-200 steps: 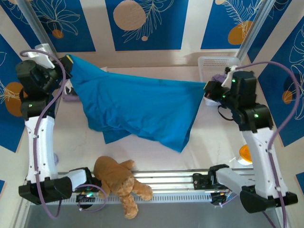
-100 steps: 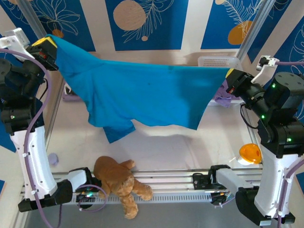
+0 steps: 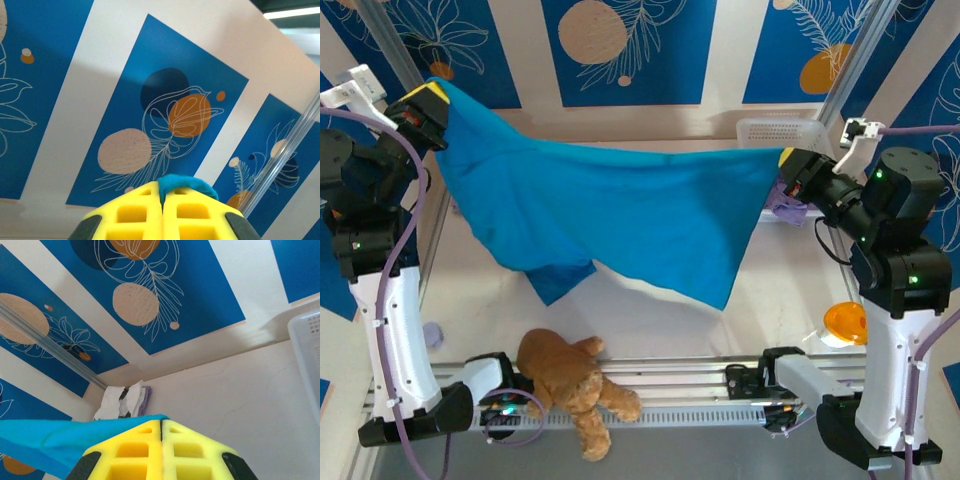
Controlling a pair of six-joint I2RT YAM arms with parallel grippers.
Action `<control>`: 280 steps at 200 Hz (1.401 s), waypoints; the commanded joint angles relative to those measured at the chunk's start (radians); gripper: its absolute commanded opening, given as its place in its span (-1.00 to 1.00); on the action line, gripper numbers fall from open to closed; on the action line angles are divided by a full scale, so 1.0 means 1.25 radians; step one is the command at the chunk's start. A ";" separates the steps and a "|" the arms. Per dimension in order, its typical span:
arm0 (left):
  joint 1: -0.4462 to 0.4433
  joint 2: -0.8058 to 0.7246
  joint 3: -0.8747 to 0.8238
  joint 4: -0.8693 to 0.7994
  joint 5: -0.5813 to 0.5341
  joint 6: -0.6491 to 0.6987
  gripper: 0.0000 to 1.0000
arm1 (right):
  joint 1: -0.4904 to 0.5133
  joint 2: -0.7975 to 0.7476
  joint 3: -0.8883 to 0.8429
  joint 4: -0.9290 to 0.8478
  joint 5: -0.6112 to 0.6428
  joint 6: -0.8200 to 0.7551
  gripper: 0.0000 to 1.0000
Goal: Fold and stack the t-shirts
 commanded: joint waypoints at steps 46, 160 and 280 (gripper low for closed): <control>-0.007 -0.079 0.135 -0.044 -0.094 0.138 -1.00 | 0.002 -0.114 0.073 0.043 0.053 -0.054 -1.00; -0.007 -0.059 0.148 -0.077 -0.102 0.166 -1.00 | -0.030 -0.144 0.064 0.027 0.035 -0.059 -1.00; -0.133 0.437 -0.035 0.162 -0.105 0.212 -1.00 | -0.041 0.190 -0.336 0.296 0.088 -0.161 -1.00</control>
